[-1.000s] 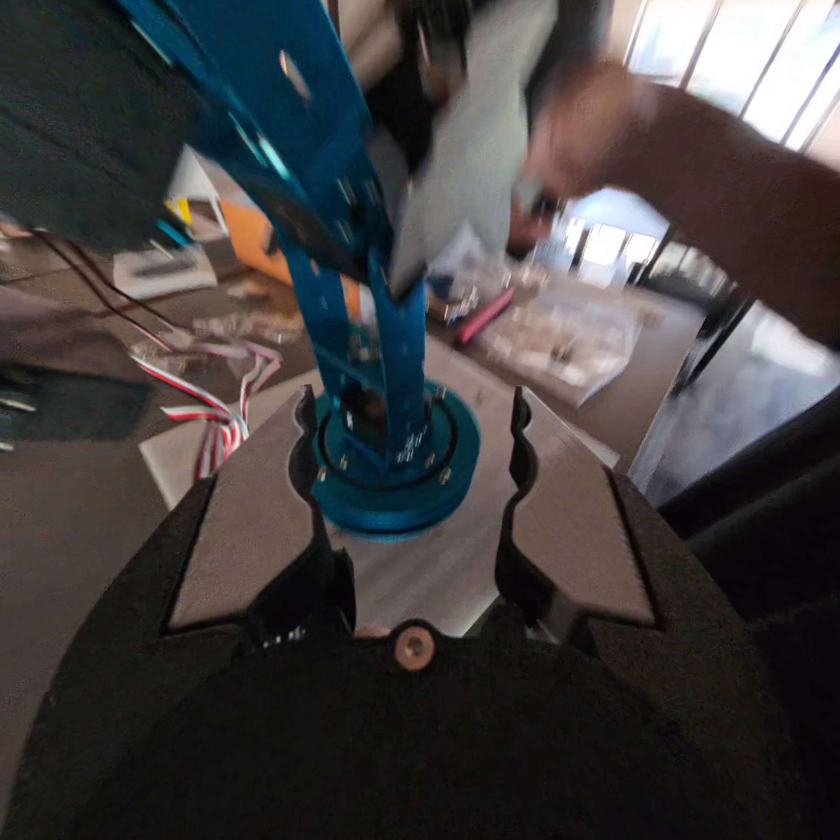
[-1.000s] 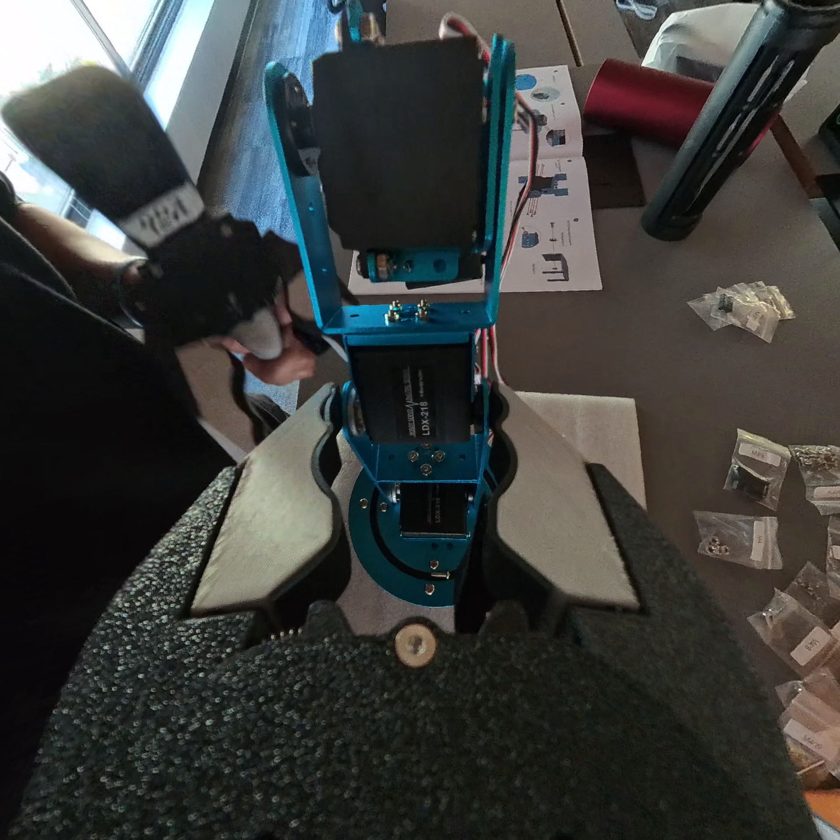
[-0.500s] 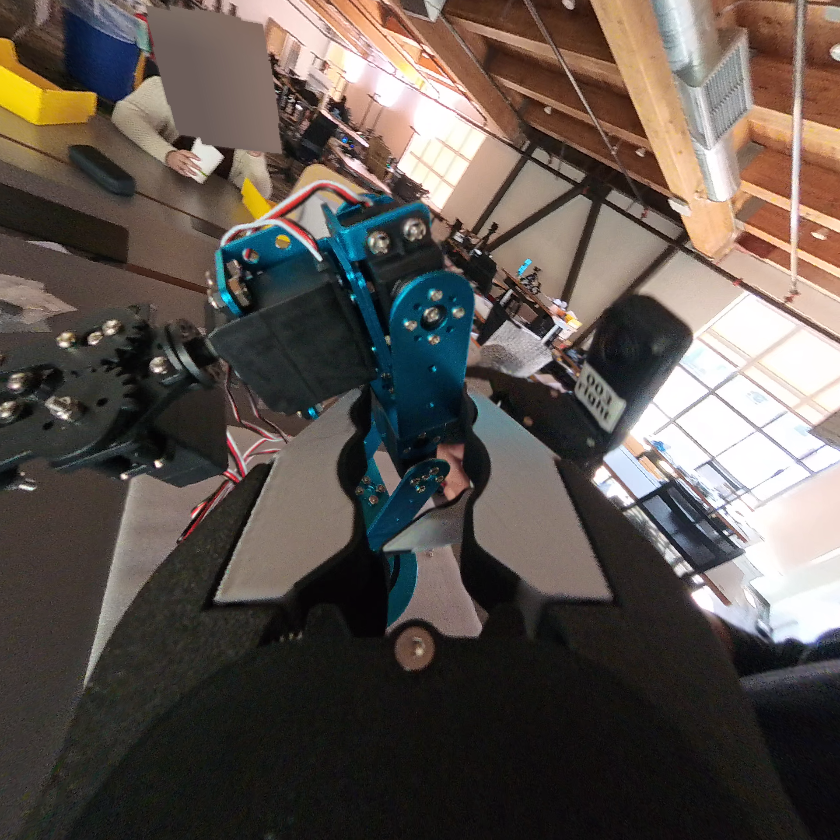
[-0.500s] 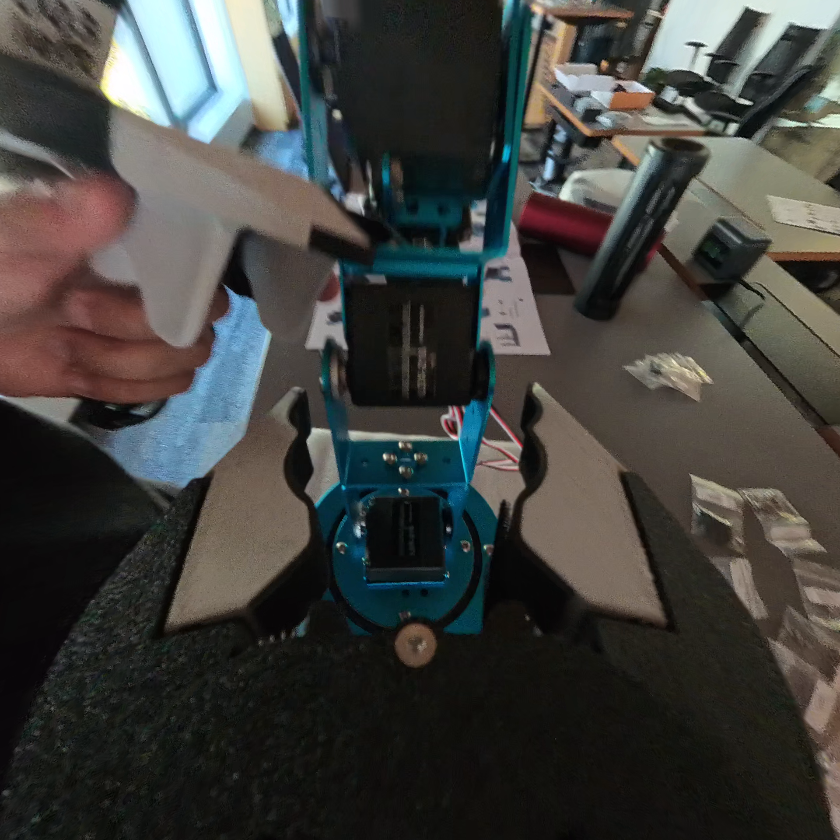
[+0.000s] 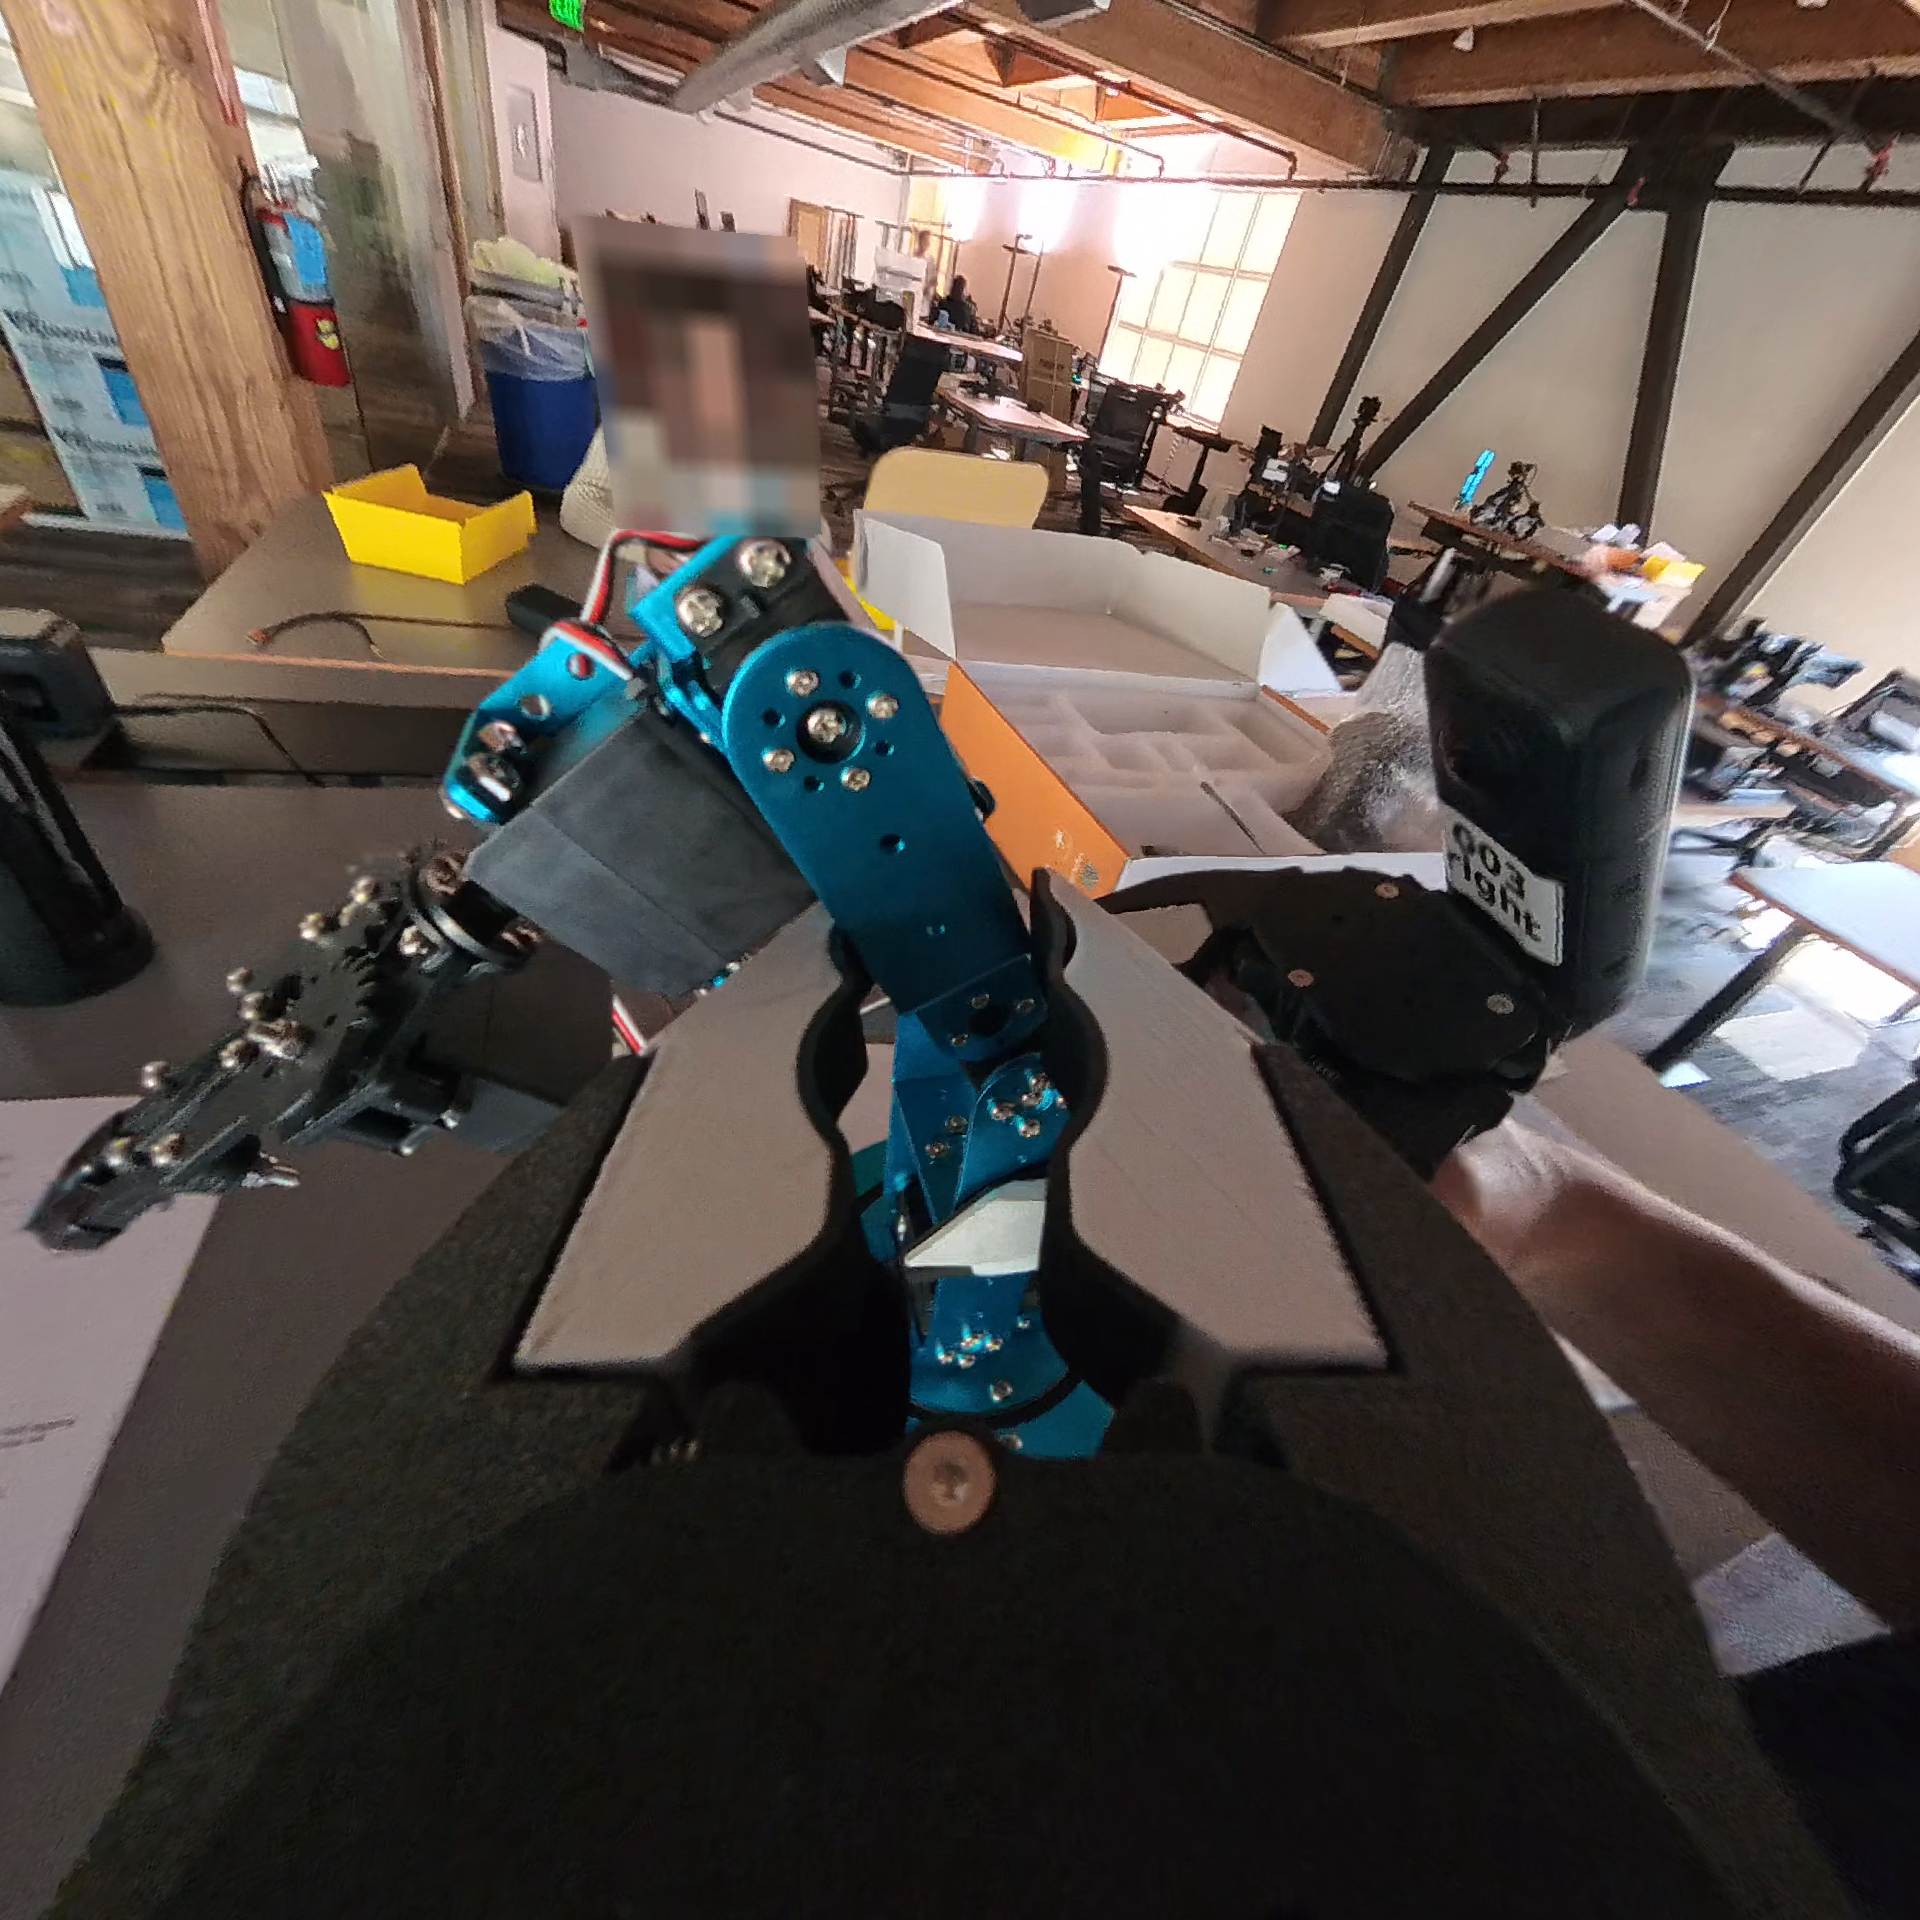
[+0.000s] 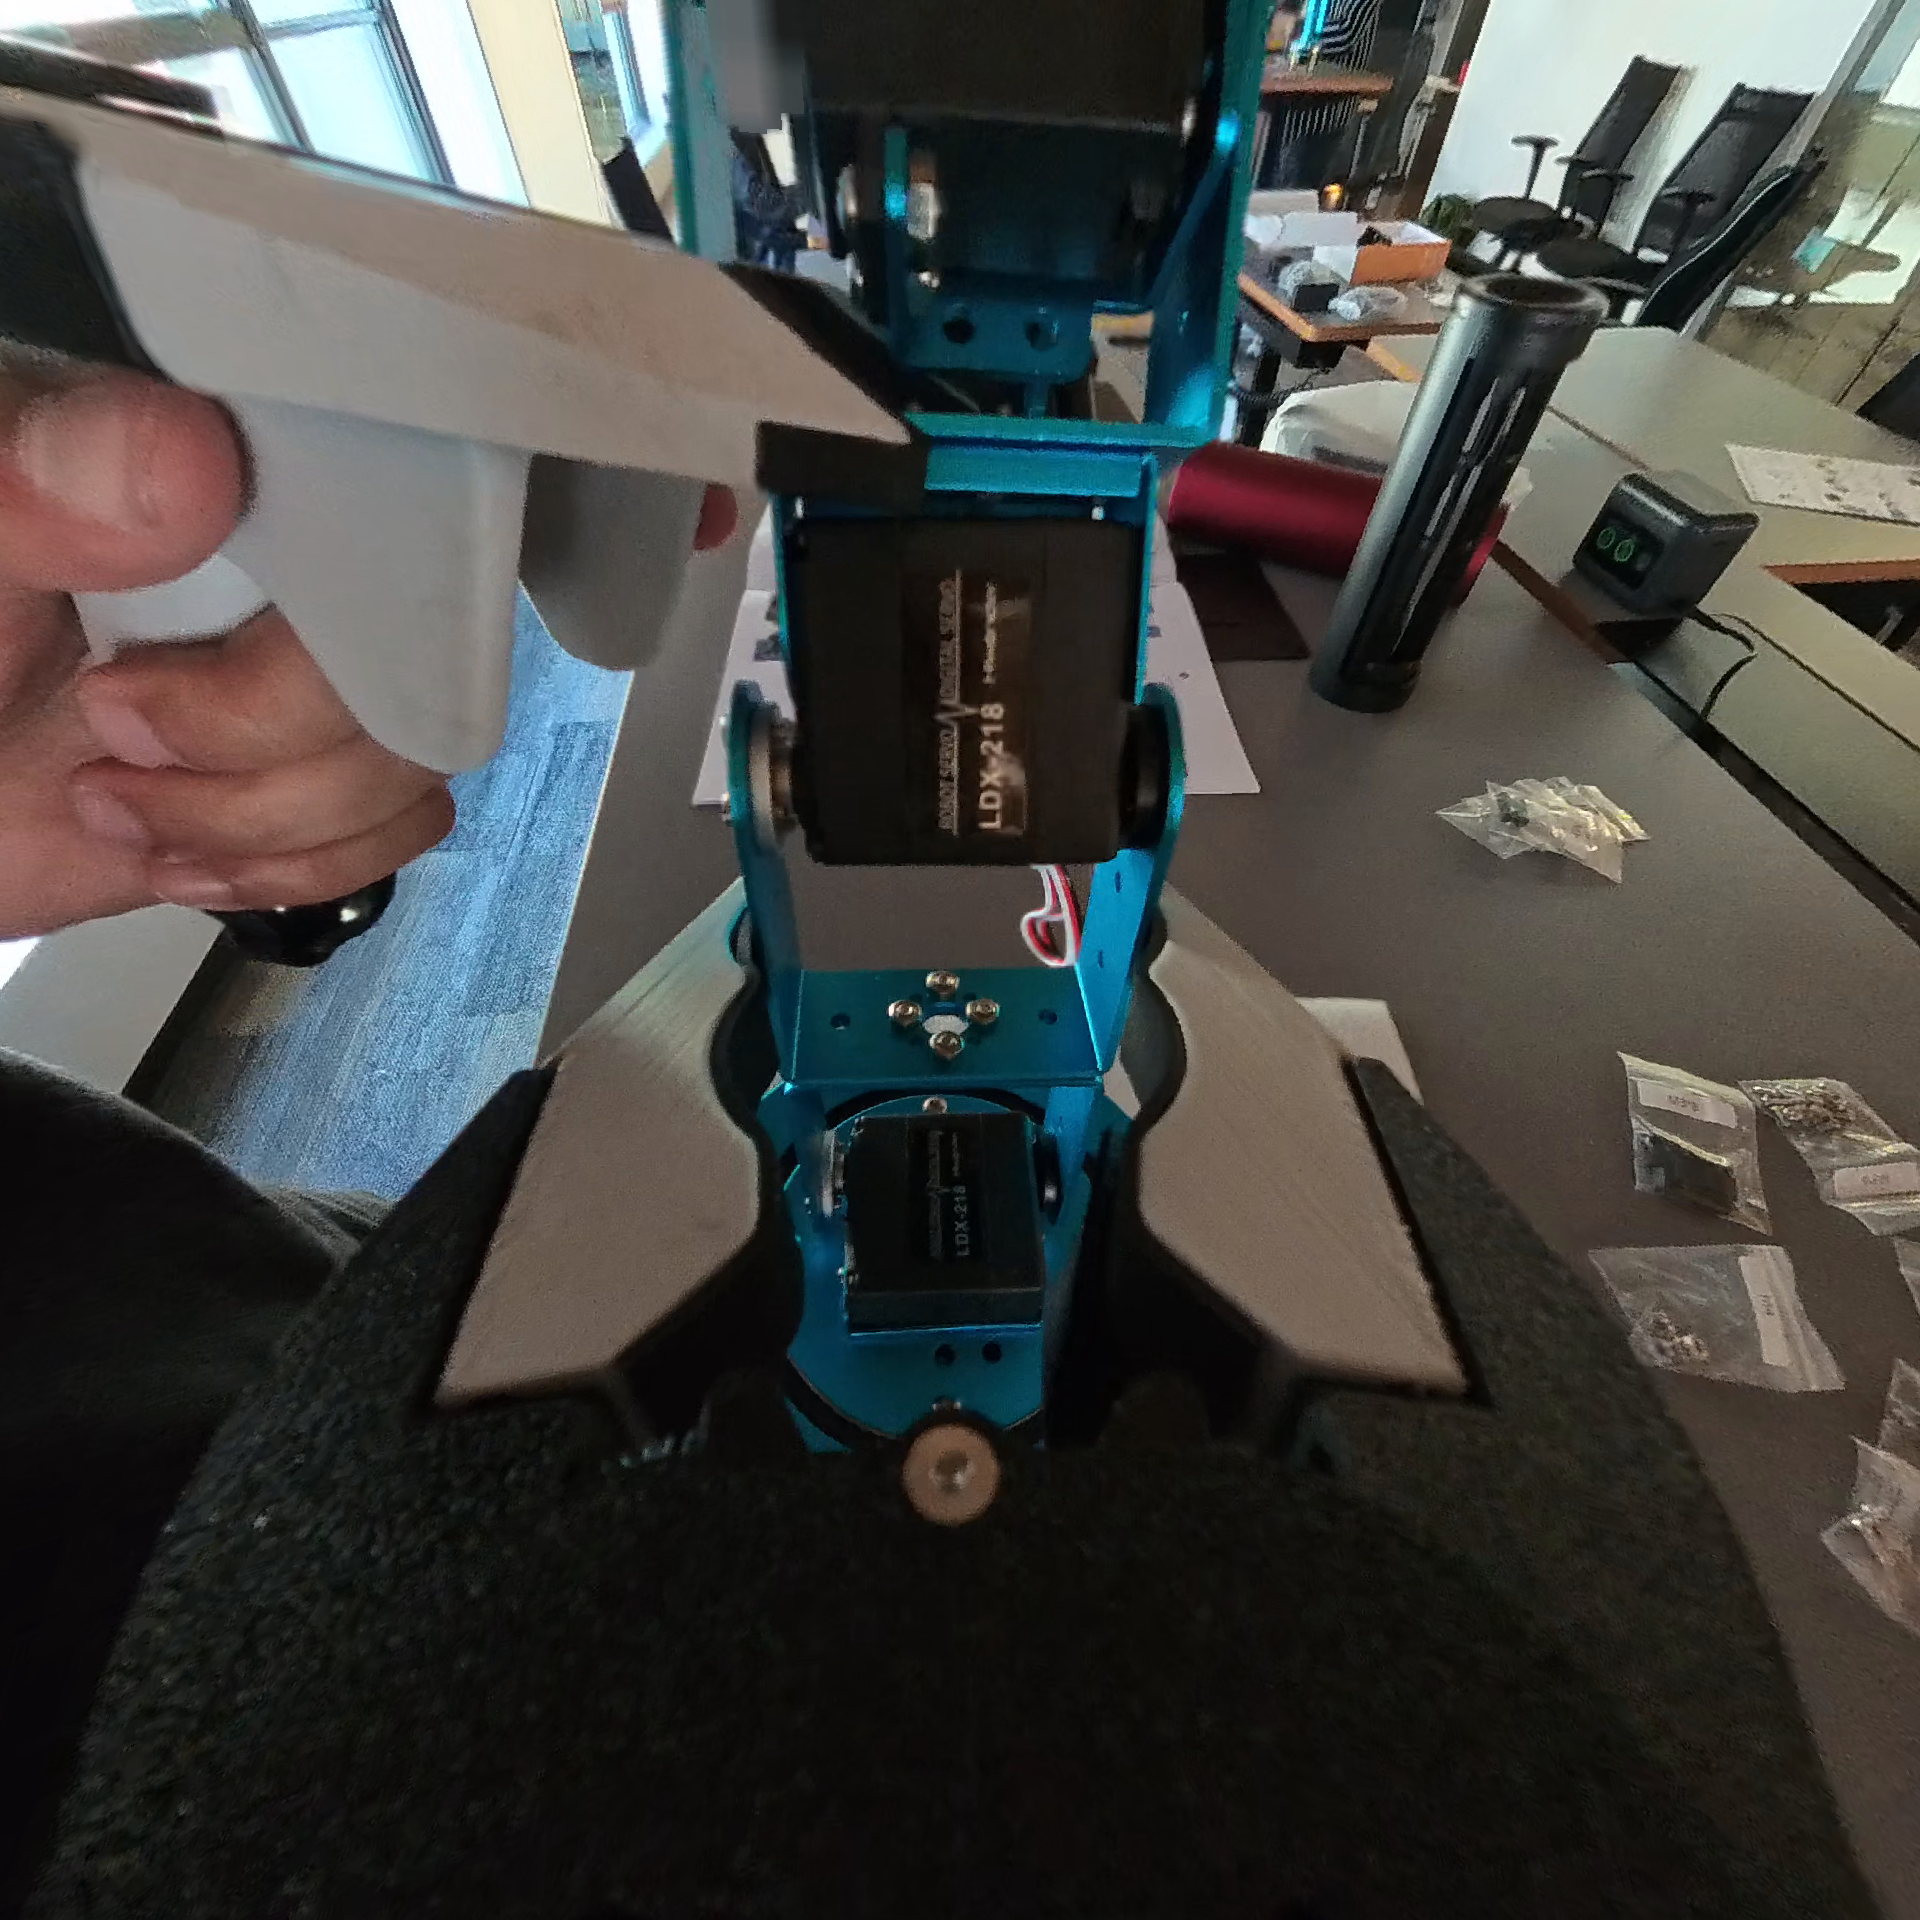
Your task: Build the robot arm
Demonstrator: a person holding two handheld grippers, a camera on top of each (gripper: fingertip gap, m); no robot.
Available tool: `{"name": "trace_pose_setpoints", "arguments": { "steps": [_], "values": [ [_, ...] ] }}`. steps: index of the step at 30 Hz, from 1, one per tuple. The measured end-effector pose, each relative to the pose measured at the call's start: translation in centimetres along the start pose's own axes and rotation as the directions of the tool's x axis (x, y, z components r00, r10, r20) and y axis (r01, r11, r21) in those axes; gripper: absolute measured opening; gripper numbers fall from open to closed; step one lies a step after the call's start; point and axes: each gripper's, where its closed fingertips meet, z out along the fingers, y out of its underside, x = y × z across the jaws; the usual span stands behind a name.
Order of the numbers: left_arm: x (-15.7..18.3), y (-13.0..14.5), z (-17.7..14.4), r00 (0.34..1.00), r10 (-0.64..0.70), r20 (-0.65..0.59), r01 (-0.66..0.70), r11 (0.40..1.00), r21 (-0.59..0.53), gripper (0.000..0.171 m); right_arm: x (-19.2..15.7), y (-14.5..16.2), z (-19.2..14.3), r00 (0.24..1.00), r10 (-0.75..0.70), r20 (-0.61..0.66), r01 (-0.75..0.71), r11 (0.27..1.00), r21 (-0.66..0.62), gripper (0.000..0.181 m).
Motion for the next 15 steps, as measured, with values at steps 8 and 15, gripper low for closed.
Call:
{"name": "trace_pose_setpoints", "arguments": {
  "steps": [8,15],
  "values": [
    [0.5,0.3,-0.3,0.982,0.176,0.072,-0.174,0.984,-0.035,0.030,-0.3,0.3,-0.3,1.000,-0.025,-0.010,0.025,0.998,-0.065,0.065],
    [1.2,0.4,0.0,0.956,0.273,0.108,-0.267,0.961,-0.072,0.030,-0.3,0.5,-0.8,1.000,-0.023,-0.010,0.023,0.998,-0.064,0.065]
  ]
}}
